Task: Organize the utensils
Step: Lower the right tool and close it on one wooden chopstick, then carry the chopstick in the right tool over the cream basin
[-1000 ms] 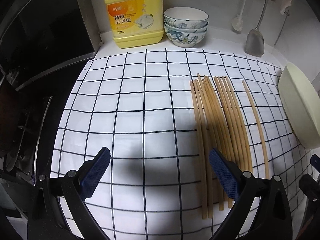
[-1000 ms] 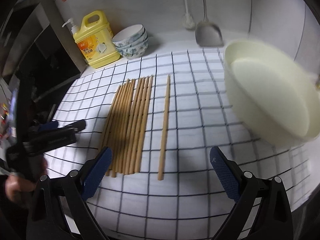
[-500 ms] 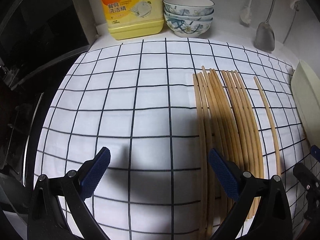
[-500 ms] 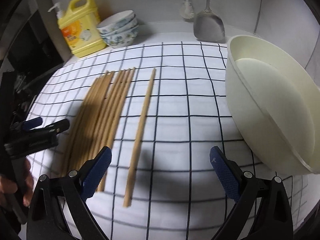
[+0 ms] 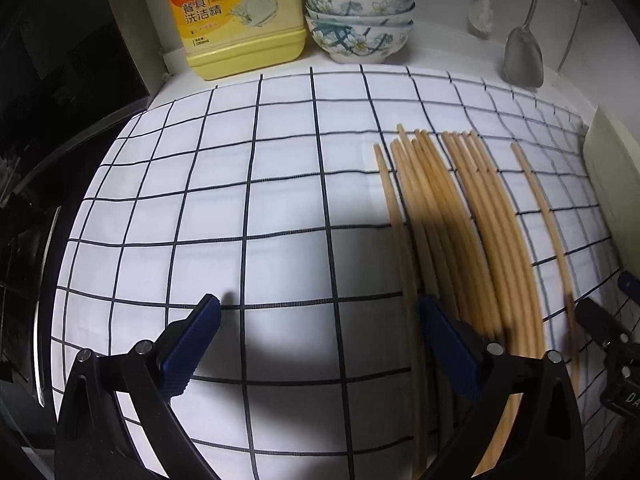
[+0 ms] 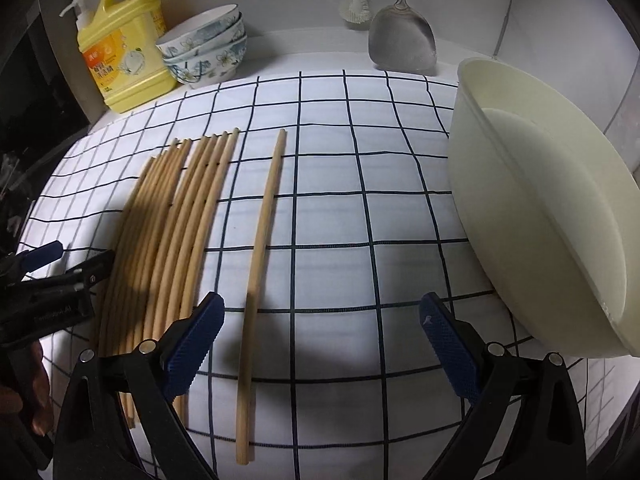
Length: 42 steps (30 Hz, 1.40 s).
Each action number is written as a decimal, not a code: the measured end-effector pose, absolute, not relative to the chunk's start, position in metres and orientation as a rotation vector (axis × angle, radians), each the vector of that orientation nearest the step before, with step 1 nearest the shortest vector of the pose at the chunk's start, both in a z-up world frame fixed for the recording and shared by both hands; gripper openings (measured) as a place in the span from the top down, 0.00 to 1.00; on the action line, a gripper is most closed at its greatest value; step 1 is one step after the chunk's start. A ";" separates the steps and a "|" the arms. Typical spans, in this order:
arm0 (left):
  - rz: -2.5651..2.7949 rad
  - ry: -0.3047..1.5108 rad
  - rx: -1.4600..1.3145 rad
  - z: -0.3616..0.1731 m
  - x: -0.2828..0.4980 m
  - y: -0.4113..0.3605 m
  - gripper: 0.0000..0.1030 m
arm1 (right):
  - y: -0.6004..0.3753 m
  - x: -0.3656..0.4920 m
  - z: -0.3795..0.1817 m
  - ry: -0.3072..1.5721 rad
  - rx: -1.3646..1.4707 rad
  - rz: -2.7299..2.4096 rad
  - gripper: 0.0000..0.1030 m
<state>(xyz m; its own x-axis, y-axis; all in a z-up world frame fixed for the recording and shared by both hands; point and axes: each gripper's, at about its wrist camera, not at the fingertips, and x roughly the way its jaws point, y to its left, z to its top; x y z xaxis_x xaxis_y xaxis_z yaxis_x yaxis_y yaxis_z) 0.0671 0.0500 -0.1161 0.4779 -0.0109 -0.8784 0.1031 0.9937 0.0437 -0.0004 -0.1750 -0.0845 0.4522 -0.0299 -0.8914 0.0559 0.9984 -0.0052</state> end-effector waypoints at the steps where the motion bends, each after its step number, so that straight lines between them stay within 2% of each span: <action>1: -0.067 1.067 0.094 -0.116 0.067 0.051 0.05 | -0.174 0.001 -0.086 1.102 0.016 -0.060 0.09; 6: -0.060 1.056 0.058 -0.118 0.068 0.055 0.05 | -0.169 0.004 -0.090 1.103 -0.044 -0.085 0.09; 8: -0.056 1.051 0.063 -0.118 0.068 0.053 0.07 | -0.167 0.004 -0.093 1.104 -0.073 -0.091 0.15; 9: -0.056 1.046 0.071 -0.117 0.067 0.052 0.10 | -0.165 0.004 -0.094 1.099 -0.080 -0.076 0.21; 10: -0.065 1.042 0.076 -0.115 0.067 0.050 0.15 | -0.163 0.003 -0.093 1.093 -0.086 -0.065 0.27; 12: -0.102 1.035 0.080 -0.111 0.064 0.043 0.41 | -0.158 0.003 -0.092 1.082 -0.105 -0.044 0.35; 17: -0.153 1.025 0.105 -0.108 0.059 0.028 0.70 | -0.142 0.002 -0.090 1.072 -0.149 0.017 0.61; 19: -0.173 1.023 0.112 -0.107 0.058 0.024 0.82 | -0.137 0.002 -0.090 1.078 -0.153 0.051 0.79; 20: -0.178 1.023 0.117 -0.107 0.057 0.022 0.90 | -0.134 0.001 -0.090 1.079 -0.165 0.064 0.83; 21: -0.176 1.026 0.125 -0.107 0.057 0.020 0.90 | -0.131 0.001 -0.090 1.081 -0.174 0.082 0.91; 23: -0.174 1.033 0.116 -0.107 0.057 0.022 0.91 | -0.129 0.003 -0.090 1.082 -0.167 0.092 0.94; 34: -0.199 1.070 0.049 -0.099 0.051 0.044 0.93 | -0.144 -0.010 -0.076 1.080 -0.027 0.091 0.94; 42: -0.285 1.004 0.036 -0.050 0.040 0.038 0.93 | -0.166 -0.032 -0.031 1.008 0.089 0.040 0.94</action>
<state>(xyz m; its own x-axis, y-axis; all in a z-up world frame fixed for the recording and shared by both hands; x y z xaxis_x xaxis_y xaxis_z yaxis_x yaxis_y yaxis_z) 0.0395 0.0378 -0.0502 0.5031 -0.2193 -0.8360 0.2520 0.9625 -0.1008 -0.0317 -0.1663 -0.0311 0.5328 0.0742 -0.8430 0.0078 0.9957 0.0926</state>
